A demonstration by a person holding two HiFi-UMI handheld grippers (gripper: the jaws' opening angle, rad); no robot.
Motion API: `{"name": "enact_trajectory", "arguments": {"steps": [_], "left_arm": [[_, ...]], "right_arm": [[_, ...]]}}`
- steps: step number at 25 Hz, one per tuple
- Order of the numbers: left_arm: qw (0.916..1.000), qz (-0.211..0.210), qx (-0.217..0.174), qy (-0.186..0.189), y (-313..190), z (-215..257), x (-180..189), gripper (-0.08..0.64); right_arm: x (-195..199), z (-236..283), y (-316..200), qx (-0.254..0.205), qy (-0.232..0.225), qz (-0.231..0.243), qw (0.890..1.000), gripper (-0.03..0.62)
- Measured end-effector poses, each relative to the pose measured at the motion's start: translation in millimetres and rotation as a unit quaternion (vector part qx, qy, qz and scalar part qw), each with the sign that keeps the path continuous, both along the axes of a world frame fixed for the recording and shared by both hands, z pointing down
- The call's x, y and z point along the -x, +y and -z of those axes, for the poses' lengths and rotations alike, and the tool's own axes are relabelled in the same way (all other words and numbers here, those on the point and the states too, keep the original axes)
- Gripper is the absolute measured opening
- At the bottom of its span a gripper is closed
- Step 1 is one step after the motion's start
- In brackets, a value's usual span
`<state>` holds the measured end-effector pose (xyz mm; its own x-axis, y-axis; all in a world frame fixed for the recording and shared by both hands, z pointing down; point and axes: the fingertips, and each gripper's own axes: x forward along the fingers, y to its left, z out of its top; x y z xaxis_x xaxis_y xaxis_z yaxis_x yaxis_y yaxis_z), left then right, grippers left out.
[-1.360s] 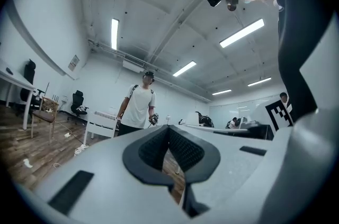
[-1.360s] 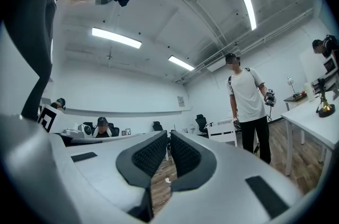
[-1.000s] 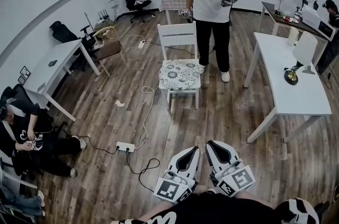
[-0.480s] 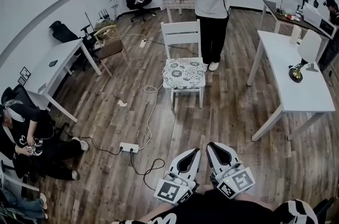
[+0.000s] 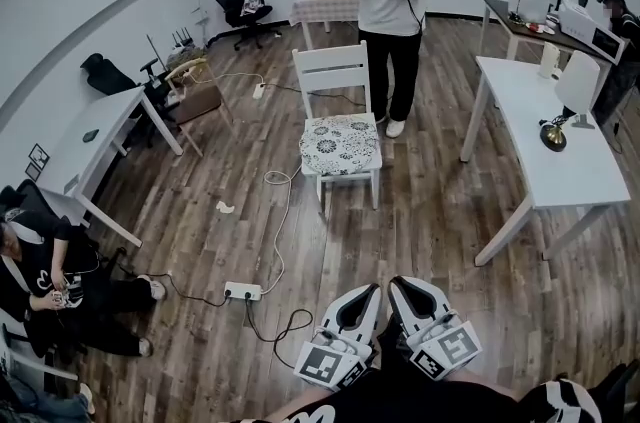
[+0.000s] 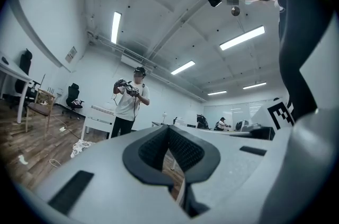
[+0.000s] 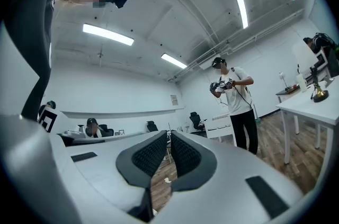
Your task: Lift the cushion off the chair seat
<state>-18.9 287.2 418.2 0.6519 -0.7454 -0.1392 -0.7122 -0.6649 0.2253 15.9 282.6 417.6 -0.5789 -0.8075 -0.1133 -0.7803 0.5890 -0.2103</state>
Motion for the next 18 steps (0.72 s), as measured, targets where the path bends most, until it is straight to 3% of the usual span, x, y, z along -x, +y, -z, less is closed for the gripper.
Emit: {"name": "enact_trajectory", "arguments": {"steps": [8,18], "left_arm": [[0.9998,0.016,0.001,-0.012,-55,-3,3,-0.002],[0.9992,0.038,0.005,-0.010,-164,-4,-11,-0.002]], "right_arm": [[-4,0,-59,-0.004,-0.011,0.005,1.000,0.037],[-25,5,-167,-0.002,-0.004,0.018,1.000,0.037]]}}
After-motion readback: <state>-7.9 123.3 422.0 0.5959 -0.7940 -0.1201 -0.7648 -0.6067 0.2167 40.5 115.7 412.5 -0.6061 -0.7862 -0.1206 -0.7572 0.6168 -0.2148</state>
